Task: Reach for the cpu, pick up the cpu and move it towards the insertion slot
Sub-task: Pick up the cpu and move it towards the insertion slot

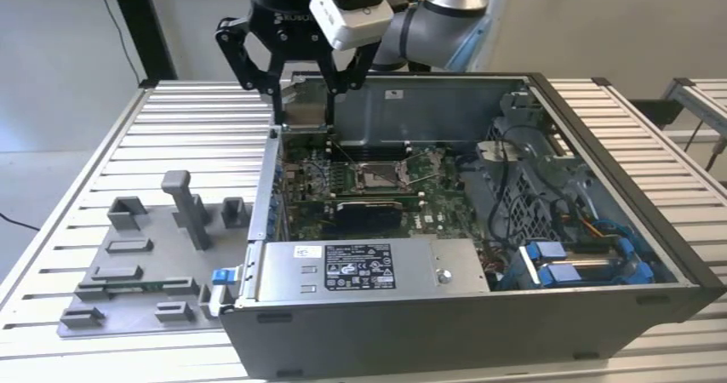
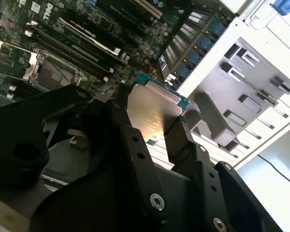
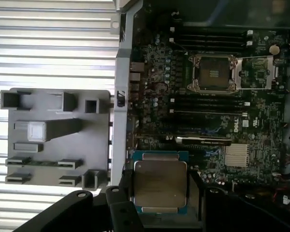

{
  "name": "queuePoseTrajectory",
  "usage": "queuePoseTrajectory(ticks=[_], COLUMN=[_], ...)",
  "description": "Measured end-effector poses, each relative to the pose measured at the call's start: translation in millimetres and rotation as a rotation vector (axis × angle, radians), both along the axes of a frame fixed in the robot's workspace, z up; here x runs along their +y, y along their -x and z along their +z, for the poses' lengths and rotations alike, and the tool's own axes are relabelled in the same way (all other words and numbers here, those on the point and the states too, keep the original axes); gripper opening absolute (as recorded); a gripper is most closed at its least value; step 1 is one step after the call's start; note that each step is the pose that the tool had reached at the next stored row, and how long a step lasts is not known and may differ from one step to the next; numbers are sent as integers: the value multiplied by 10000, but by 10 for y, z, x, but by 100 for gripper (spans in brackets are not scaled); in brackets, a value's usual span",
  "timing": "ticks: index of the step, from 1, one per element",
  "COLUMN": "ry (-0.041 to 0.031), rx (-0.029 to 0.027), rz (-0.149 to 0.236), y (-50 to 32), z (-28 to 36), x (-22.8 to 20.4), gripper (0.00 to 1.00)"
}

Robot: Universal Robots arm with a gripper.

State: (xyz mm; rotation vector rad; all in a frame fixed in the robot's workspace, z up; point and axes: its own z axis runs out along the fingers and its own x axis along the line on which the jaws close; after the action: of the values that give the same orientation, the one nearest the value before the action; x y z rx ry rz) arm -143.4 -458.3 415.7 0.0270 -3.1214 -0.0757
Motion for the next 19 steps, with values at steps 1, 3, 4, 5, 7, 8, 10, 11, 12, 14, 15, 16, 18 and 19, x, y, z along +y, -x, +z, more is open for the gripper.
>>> queuePoseTrajectory(ticks=[1, 3, 4, 5, 7, 8, 10, 11, 12, 14, 15, 16, 18, 19], ry=[-1, 0, 0, -1, 0, -1, -1, 1, 0, 0, 1, 2, 4, 5], rx=[-1, 0, 0, -1, 0, -1, 0, 0, 0, 0, -1, -1, 0, 0], rz=[0, 0, 0, 0, -1, 0, -1, 0, 1, -1, 0, 0, 0, 1], y=[-30, -88, -119, -154, -243, -289, -378, -426, -469, -562, -606, -650, -744, -789], z=[-1, -1, -2, -2, -3, -4, -5, -6, -7, -11, -13, -15, -20, -23], x=[0, 0, 0, 0, 0, 0, 0, 0, 0, 1, 2, 2, 3, 3], gripper=[0, 0, 0, 0, 0, 0, 0, 0, 0, 0, 0, 0, 0, 0])
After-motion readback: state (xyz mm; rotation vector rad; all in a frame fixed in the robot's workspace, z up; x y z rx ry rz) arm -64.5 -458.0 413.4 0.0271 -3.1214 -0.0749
